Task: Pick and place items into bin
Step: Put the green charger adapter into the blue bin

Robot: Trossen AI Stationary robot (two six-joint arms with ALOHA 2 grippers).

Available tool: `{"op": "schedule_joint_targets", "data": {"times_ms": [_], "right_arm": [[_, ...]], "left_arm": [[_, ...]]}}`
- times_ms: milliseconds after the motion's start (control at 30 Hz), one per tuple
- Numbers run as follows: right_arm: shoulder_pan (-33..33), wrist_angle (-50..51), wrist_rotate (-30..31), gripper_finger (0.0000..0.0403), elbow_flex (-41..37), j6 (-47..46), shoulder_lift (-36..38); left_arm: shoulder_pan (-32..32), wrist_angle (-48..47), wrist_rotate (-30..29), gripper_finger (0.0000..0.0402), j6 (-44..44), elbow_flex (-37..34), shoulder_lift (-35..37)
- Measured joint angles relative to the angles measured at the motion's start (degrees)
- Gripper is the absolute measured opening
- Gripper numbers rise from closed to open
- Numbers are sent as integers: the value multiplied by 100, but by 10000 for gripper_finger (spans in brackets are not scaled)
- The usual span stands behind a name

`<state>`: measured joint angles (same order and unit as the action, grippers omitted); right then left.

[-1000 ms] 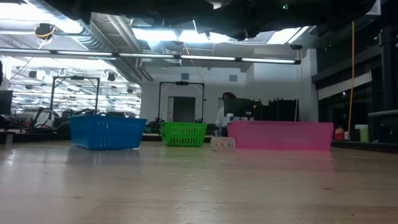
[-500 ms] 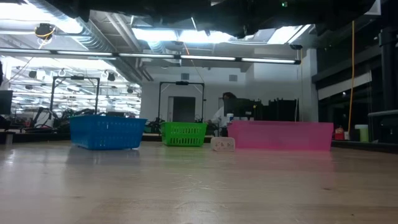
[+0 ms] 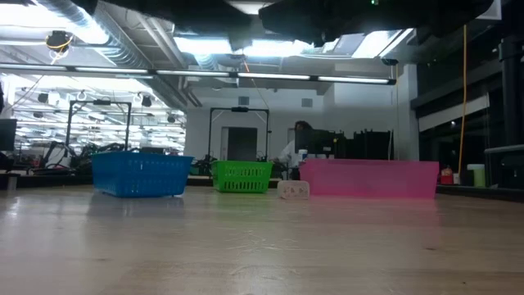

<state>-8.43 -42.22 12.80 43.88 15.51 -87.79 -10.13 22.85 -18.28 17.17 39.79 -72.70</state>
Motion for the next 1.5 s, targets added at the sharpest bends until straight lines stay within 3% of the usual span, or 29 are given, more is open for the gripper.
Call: {"op": "schedule_joint_targets", "data": {"times_ms": [133,300,400,633,1000,1233,1500], "right_arm": [[-2,407,214,187,-5,8,188],[-11,856,218,173,-2,0,511],[-11,1122,216,136,-4,-48,623],[-11,1542,216,11,-11,-321,625],[-41,1298,-53,4,-19,-459,214],[-41,596,-61,2,-22,-330,-201],[-41,513,-58,1,-22,-319,-258]], "left_arm": [[4,-422,-494,145,-23,2,204],[2,-885,-595,145,-198,7,347],[2,-1288,-610,145,-428,7,440],[-36,-2307,-941,145,-1110,13,535],[-214,-3819,-1423,145,-2533,13,520],[-214,-4223,-1436,145,-2946,20,520],[158,-4757,-1133,145,-3408,20,520]]}}
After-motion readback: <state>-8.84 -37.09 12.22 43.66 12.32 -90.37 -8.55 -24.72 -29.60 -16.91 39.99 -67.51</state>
